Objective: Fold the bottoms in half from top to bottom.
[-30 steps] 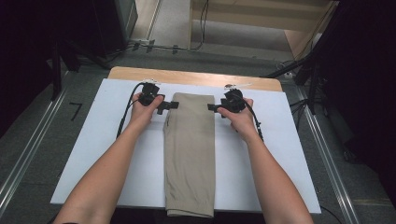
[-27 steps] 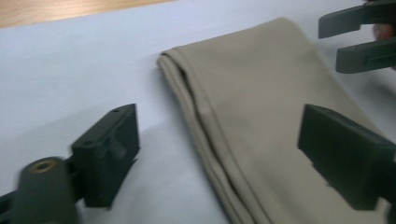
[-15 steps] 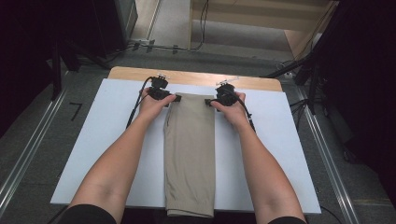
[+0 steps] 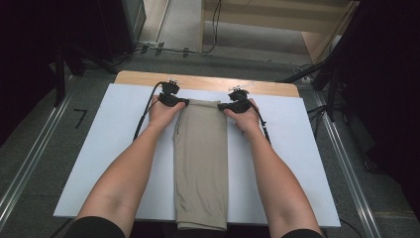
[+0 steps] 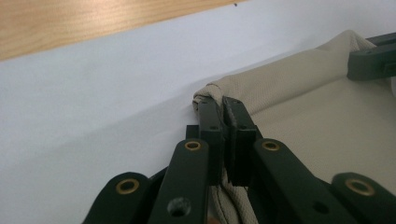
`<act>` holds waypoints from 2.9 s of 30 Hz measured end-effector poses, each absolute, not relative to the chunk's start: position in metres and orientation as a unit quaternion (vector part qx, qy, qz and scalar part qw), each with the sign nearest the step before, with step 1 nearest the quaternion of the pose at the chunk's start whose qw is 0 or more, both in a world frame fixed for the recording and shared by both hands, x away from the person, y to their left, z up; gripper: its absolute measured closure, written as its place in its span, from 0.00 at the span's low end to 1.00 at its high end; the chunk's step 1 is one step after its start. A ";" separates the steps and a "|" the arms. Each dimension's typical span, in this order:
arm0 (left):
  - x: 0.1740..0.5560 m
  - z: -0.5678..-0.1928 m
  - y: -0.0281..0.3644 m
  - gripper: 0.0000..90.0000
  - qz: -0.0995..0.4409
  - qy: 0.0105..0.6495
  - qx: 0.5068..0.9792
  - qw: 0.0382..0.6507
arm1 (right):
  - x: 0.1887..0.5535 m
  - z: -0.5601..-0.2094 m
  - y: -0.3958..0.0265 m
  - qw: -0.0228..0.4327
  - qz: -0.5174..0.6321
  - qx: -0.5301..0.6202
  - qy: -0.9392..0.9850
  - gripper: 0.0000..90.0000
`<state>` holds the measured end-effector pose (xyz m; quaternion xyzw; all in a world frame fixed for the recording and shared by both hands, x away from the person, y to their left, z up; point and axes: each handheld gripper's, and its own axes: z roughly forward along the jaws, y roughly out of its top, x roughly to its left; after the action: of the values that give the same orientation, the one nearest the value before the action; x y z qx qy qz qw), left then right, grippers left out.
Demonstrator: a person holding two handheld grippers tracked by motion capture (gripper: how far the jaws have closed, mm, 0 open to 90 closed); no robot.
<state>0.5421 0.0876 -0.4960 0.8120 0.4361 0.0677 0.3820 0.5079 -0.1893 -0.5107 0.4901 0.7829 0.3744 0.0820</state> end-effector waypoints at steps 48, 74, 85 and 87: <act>0.271 -0.483 0.148 0.99 0.053 0.261 0.788 0.555 | 0.223 -0.491 -0.199 0.170 0.517 0.348 0.763 0.94; 0.284 -0.466 0.141 0.39 0.008 0.273 0.803 0.530 | 0.202 -0.477 -0.196 0.133 0.491 0.355 0.784 0.54; 0.376 -0.508 0.122 0.27 0.003 0.359 0.833 0.420 | 0.334 -0.517 -0.195 0.107 0.392 0.457 0.791 0.43; 0.376 -0.507 0.123 0.31 0.002 0.359 0.831 0.425 | 0.338 -0.521 -0.198 0.089 0.407 0.467 0.780 0.43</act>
<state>0.3761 0.1227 -0.5073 0.8310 0.3592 0.0018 0.4248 0.3382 -0.1984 -0.5212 0.4672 0.7796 0.4075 0.0888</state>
